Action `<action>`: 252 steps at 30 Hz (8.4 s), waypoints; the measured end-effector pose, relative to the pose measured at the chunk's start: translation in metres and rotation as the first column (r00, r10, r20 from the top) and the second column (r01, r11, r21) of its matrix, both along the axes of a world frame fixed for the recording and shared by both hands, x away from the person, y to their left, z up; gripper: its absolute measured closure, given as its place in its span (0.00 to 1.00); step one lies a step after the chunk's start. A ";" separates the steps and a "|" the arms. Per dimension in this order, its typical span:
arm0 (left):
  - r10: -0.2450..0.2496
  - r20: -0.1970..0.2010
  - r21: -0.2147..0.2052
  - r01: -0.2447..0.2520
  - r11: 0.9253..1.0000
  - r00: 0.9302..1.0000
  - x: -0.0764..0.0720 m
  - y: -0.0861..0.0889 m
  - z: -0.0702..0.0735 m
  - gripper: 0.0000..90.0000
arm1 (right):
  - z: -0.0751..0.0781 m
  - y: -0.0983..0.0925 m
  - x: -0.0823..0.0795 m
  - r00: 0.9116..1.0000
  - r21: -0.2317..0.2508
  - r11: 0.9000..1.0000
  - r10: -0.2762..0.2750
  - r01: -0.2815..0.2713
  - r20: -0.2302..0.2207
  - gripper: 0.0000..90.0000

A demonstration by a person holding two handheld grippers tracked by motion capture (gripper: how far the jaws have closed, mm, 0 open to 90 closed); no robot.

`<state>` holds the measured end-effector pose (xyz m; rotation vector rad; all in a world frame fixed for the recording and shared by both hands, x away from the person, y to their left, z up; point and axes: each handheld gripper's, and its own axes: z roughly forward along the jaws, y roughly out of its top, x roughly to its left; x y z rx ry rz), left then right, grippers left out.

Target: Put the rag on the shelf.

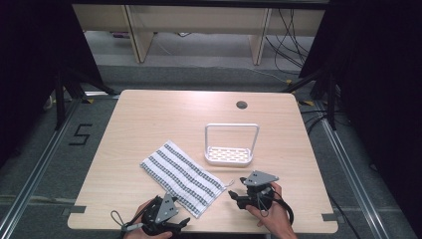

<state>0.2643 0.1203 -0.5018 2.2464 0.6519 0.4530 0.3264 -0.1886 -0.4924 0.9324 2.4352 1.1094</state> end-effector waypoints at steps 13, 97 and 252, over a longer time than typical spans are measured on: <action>-0.072 -0.033 -0.022 0.071 0.997 0.997 0.005 -0.027 -0.003 0.45 | 0.000 0.018 0.012 1.000 -0.014 1.000 0.024 -0.024 -0.007 0.45; -0.045 -0.004 -0.283 0.042 0.958 0.999 0.031 0.016 0.099 0.95 | 0.101 0.059 0.036 0.986 0.144 0.976 0.156 -0.163 0.056 0.97; 0.156 -0.112 -0.390 -0.188 0.901 0.981 0.231 -0.055 0.191 0.32 | 0.177 -0.055 0.160 0.959 0.272 0.921 -0.280 0.278 -0.032 0.62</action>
